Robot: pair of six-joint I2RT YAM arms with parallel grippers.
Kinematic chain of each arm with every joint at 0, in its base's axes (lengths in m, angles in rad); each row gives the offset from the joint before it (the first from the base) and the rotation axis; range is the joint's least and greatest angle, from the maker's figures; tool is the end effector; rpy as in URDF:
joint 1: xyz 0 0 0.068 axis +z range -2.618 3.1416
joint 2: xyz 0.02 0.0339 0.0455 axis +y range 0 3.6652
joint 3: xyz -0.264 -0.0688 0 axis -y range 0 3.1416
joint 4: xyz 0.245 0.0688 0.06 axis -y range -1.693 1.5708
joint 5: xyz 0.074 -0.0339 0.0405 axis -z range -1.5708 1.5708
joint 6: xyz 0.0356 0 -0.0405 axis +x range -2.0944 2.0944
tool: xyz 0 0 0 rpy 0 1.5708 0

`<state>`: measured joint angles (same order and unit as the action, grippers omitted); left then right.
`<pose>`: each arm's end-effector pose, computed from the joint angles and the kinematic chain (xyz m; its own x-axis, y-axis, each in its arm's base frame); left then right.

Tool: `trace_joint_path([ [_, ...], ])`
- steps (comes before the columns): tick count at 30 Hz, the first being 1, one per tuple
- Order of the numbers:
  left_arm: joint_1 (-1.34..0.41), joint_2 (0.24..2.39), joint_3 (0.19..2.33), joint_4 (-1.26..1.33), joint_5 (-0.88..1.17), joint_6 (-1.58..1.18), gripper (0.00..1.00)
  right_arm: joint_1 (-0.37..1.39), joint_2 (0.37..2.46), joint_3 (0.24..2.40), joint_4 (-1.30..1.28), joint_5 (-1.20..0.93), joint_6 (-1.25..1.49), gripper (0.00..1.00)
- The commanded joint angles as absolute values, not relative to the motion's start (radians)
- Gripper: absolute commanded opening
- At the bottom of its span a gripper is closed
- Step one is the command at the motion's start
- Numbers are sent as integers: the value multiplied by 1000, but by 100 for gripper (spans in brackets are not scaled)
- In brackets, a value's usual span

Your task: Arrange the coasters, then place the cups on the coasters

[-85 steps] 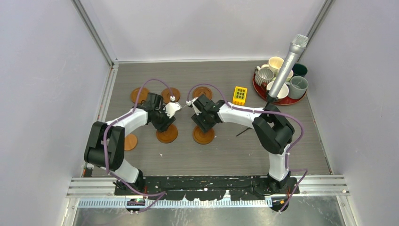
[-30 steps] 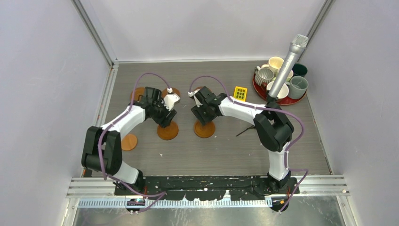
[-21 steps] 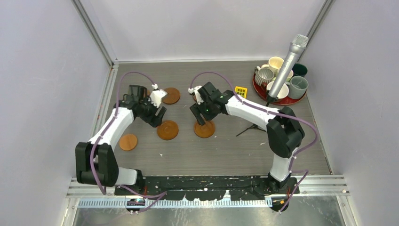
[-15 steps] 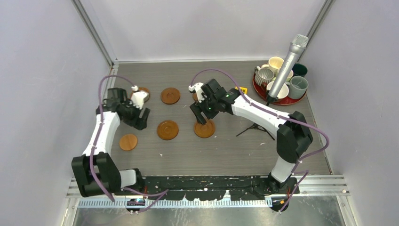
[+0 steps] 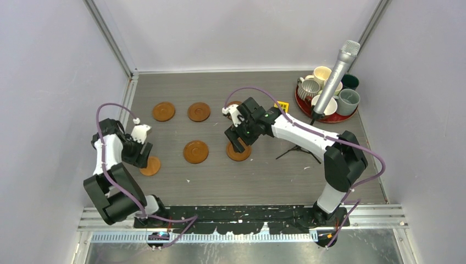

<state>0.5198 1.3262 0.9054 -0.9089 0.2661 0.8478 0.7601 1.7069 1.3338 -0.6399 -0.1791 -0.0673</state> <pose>0.2043 0.1062 0.2191 -0.8761 0.3321 -0.3495 0.3510 0.9363 0.0101 0.2591 0.2551 0.2491 -0.5633 -0.6268 -0.5383 -0.7860 0.6074 0.1152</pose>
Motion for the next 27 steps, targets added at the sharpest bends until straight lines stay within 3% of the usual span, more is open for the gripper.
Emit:
trace_joint_path([
  [1,525,1350,873,-880,235,933,68,765,1630,1327,-632,-182,-89,80],
  [27,447,1556,900,-685,243,674,52,764,1643,1324,-621,-141,-72,80],
])
